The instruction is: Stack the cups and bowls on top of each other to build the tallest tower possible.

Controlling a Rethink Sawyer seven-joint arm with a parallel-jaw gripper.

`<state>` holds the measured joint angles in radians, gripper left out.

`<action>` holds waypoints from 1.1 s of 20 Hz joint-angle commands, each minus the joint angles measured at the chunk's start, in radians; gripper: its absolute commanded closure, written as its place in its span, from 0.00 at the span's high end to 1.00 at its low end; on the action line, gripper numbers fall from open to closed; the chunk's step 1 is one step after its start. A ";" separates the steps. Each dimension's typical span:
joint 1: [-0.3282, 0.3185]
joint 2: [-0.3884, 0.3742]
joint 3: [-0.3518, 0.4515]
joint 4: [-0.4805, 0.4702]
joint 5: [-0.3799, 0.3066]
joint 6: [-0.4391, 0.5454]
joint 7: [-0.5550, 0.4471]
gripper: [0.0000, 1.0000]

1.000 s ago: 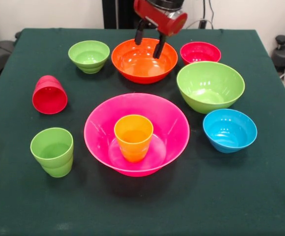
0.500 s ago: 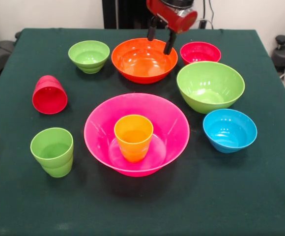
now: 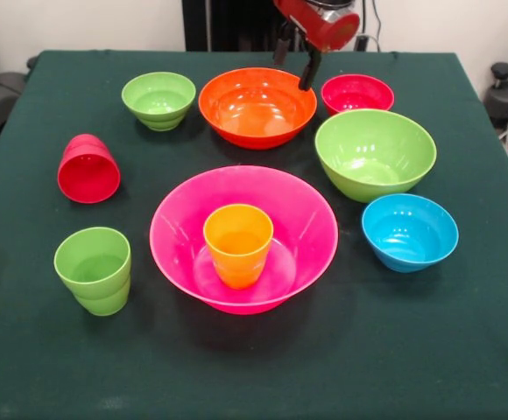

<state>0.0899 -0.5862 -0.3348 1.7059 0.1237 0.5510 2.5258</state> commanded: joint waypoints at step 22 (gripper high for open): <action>-0.015 0.150 0.089 0.107 0.051 -0.248 0.149 1.00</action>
<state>0.0598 -0.4960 -0.3400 1.7659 0.1451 0.3449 2.5317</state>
